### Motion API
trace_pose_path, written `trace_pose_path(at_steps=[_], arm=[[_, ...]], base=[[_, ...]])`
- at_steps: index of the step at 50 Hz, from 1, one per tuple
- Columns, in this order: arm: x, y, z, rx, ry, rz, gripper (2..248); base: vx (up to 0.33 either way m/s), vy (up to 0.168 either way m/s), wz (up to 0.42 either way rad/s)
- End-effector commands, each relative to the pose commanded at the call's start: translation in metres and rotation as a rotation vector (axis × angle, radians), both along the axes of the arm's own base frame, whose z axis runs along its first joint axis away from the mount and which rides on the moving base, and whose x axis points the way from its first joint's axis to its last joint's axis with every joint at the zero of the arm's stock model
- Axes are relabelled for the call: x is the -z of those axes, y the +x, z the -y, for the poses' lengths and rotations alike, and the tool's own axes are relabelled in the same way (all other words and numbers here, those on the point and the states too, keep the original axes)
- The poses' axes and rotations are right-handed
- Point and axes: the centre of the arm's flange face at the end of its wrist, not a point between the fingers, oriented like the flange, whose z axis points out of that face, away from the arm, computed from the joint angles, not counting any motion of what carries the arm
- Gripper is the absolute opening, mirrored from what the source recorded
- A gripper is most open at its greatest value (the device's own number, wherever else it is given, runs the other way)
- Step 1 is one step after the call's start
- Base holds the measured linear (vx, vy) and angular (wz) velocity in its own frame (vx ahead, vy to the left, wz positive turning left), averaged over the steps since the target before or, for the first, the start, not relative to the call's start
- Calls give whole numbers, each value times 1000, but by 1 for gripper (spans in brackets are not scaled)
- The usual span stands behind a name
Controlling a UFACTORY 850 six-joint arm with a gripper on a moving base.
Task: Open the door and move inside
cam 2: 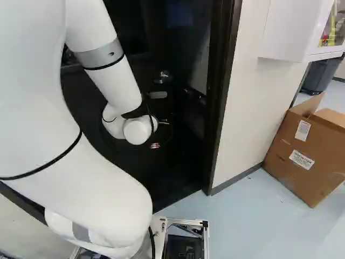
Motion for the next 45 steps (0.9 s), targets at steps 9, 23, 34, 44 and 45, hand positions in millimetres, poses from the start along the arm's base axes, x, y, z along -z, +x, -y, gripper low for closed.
trace_pose_path(at_steps=[9, 23, 34, 44, 45], arm=[[0, 3, -1, -4, 0, 0, 247], [0, 11, -6, -12, 3, 0, 247], [-1, 19, -14, -13, 12, 0, 247], [0, 28, -24, -9, 24, -3, 247], [0, 29, -25, -9, 26, -4, 247]], base=[[11, 6, 0], [0, 0, 0], [0, 0, 0], [0, 0, 0], [0, 0, 0]])
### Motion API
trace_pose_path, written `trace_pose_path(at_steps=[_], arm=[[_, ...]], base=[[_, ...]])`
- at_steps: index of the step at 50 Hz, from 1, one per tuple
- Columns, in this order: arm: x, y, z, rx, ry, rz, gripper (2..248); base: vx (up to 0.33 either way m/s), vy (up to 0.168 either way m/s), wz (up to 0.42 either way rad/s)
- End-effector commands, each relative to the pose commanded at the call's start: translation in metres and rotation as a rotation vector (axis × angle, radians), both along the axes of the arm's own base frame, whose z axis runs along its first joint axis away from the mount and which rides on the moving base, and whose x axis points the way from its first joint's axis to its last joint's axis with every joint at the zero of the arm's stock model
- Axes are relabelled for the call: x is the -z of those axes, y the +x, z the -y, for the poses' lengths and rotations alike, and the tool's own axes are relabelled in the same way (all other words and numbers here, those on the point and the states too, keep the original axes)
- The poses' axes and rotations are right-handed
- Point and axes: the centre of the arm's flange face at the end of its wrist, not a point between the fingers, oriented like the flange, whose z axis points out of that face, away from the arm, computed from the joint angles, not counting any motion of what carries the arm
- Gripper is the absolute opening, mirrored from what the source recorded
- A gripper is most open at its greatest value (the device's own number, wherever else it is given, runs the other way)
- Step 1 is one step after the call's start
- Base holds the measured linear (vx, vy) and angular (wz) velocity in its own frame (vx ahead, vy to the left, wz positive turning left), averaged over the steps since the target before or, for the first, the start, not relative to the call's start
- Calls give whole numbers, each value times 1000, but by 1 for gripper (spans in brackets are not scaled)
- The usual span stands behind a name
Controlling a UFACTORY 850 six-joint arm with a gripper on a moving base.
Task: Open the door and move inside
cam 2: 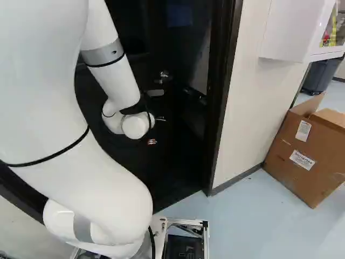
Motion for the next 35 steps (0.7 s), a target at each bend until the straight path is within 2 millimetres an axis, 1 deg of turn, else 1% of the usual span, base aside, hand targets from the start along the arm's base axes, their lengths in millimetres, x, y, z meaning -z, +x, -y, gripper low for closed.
trace_pose_path(at_steps=[35], arm=[[1, 34, -40, -30, 28, 0, 247]], base=[[0, 0, 0]])
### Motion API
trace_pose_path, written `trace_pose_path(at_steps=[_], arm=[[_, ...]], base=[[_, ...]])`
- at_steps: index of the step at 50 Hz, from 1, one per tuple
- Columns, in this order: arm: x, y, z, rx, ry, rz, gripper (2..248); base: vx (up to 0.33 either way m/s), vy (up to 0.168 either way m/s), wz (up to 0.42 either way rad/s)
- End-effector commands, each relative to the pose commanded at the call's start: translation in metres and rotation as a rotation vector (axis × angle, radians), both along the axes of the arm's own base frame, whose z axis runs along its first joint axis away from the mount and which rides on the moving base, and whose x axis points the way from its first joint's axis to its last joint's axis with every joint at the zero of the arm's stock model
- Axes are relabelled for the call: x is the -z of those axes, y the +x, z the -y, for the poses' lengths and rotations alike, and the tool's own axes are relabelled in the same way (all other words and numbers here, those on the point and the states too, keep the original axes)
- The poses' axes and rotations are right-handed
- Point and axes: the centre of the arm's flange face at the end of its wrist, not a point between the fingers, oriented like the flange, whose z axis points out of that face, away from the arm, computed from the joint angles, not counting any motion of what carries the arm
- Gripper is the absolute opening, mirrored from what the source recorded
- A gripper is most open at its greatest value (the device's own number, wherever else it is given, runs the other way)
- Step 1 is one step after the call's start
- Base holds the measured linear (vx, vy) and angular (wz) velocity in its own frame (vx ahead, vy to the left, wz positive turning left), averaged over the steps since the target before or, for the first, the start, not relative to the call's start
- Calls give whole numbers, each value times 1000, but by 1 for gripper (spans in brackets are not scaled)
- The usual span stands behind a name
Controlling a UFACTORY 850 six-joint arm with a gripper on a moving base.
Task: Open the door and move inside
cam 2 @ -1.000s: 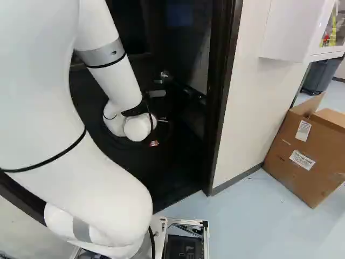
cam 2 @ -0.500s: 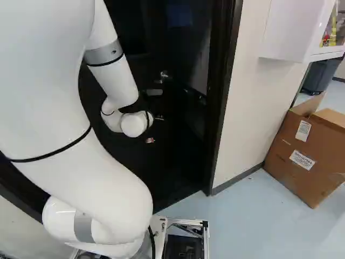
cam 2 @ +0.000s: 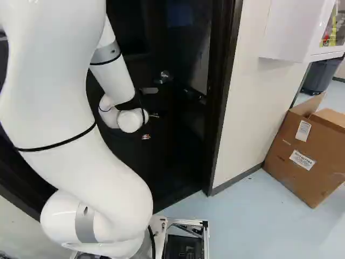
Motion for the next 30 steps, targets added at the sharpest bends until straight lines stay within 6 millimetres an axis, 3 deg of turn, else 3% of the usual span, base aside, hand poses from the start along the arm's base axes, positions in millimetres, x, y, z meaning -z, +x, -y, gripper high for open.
trace_pose_path(at_steps=[30], arm=[[1, 16, -37, -79, 1, 6, 247]], base=[[0, 0, 0]])
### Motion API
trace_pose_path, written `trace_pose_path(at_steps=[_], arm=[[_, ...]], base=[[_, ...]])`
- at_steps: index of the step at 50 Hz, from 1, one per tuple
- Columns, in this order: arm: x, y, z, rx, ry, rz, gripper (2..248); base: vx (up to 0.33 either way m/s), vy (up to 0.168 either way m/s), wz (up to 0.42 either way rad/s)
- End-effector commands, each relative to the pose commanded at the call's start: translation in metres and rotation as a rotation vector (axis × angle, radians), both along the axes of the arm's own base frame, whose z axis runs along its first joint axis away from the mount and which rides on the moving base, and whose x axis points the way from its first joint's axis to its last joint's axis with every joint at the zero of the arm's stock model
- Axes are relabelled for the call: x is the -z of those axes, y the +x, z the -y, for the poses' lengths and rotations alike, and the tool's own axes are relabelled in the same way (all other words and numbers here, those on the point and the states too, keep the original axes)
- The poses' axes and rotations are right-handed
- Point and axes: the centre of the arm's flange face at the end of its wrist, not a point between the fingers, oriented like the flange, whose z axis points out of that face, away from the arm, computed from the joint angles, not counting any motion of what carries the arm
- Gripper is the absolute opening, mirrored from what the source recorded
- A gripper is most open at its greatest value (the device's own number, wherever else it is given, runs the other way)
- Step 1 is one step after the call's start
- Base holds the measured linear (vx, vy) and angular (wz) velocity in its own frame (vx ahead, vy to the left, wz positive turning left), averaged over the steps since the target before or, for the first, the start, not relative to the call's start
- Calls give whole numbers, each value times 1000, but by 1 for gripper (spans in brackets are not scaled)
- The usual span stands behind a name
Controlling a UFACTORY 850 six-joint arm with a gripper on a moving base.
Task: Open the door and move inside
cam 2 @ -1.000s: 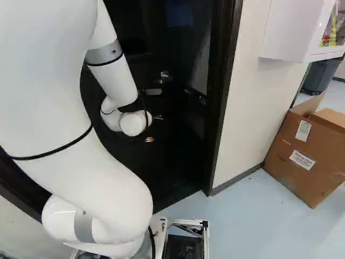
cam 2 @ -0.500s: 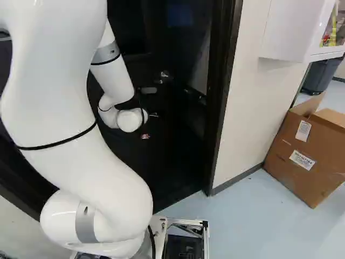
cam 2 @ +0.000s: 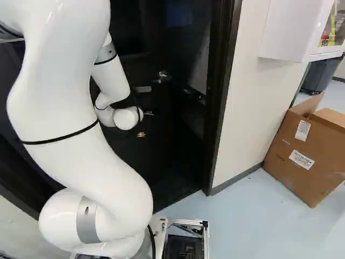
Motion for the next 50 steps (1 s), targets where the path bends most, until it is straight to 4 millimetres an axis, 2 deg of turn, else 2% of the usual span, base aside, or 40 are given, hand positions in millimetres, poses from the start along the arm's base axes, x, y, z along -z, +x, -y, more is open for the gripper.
trace_pose_path(at_steps=[50], arm=[[2, 21, -68, -168, -13, 19, 247]], base=[[0, 0, 0]])
